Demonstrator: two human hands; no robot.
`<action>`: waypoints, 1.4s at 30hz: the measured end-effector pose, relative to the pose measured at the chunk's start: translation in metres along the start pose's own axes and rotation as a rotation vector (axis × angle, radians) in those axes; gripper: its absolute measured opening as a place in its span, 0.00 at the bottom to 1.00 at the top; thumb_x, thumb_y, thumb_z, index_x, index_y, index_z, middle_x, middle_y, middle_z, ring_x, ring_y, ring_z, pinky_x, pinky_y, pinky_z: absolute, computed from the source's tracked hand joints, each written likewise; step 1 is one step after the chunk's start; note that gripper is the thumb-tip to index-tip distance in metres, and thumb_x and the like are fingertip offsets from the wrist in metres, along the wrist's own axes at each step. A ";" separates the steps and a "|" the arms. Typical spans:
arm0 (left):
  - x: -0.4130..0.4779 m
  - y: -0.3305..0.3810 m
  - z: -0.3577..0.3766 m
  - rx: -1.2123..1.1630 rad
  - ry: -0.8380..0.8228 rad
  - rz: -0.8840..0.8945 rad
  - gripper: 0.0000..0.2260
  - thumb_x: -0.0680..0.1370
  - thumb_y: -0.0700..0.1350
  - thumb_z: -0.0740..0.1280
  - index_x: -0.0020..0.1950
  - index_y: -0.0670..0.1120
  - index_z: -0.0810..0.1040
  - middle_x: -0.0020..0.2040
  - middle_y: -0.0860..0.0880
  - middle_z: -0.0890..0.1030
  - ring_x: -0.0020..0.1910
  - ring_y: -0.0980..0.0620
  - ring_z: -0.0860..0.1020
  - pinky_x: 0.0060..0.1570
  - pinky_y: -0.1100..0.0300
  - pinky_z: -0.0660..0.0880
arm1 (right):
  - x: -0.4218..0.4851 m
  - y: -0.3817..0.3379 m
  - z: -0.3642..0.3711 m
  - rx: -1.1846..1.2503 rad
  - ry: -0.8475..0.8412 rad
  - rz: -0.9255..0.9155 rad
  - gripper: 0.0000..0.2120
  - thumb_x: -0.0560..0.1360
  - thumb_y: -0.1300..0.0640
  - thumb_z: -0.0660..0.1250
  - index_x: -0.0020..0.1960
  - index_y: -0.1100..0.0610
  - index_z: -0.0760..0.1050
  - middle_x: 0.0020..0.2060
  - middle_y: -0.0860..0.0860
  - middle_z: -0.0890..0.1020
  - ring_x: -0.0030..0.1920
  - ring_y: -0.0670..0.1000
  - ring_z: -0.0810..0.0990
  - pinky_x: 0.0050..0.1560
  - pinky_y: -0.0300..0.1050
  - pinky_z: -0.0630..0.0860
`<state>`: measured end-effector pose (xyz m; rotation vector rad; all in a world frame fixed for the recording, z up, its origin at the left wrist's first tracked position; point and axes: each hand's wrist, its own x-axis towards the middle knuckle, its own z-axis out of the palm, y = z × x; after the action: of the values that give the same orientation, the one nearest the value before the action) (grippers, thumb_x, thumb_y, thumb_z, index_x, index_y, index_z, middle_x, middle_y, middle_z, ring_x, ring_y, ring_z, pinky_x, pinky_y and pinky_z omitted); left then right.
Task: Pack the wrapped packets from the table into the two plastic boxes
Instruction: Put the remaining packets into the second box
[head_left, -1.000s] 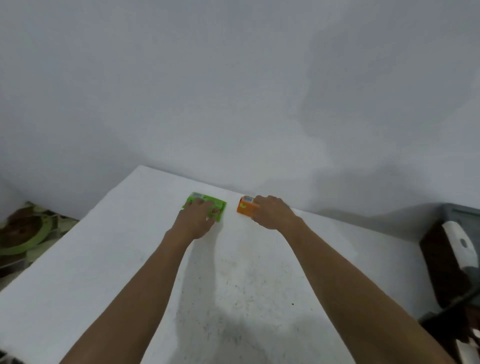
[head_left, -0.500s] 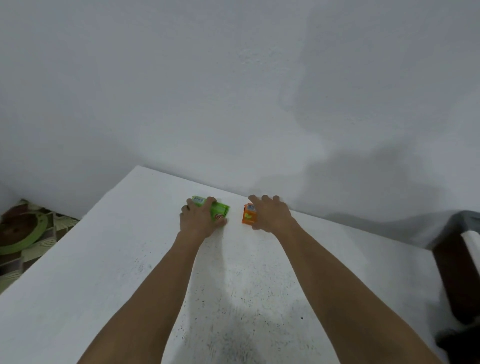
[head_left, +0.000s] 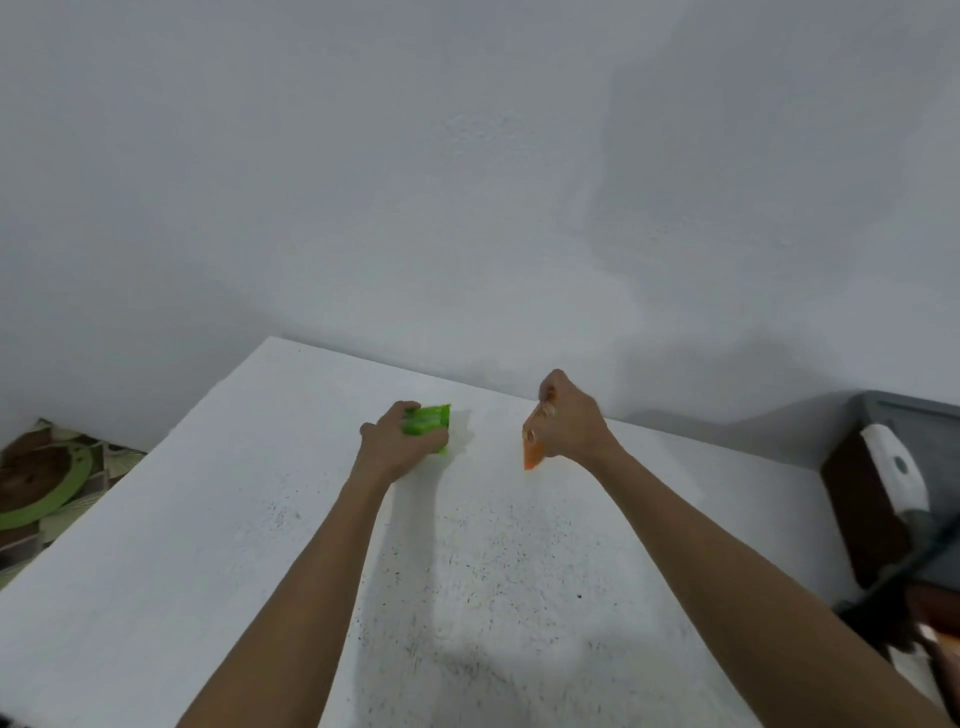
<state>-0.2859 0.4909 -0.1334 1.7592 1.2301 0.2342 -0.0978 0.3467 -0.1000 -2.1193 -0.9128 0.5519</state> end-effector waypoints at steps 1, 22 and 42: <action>-0.008 0.003 -0.001 -0.152 -0.019 0.016 0.31 0.63 0.58 0.71 0.65 0.57 0.71 0.60 0.47 0.73 0.58 0.47 0.75 0.57 0.52 0.75 | -0.008 0.001 -0.006 0.144 0.026 0.037 0.11 0.72 0.68 0.62 0.52 0.59 0.69 0.42 0.52 0.75 0.42 0.52 0.77 0.38 0.51 0.81; -0.173 0.091 0.143 -1.052 -0.435 0.094 0.12 0.80 0.42 0.62 0.60 0.38 0.76 0.54 0.41 0.83 0.51 0.45 0.83 0.48 0.51 0.81 | -0.214 0.090 -0.181 0.743 0.088 0.113 0.13 0.75 0.65 0.70 0.58 0.57 0.77 0.52 0.60 0.82 0.49 0.59 0.85 0.42 0.53 0.83; -0.308 0.171 0.312 -0.777 -0.345 0.241 0.07 0.77 0.45 0.68 0.51 0.43 0.81 0.44 0.46 0.85 0.44 0.51 0.84 0.40 0.57 0.81 | -0.359 0.224 -0.325 0.653 0.159 0.292 0.15 0.74 0.61 0.72 0.60 0.56 0.76 0.53 0.59 0.82 0.49 0.58 0.86 0.40 0.53 0.84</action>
<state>-0.1339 0.0512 -0.0646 1.1857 0.5539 0.4565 -0.0326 -0.1793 -0.0382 -1.6633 -0.2690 0.7029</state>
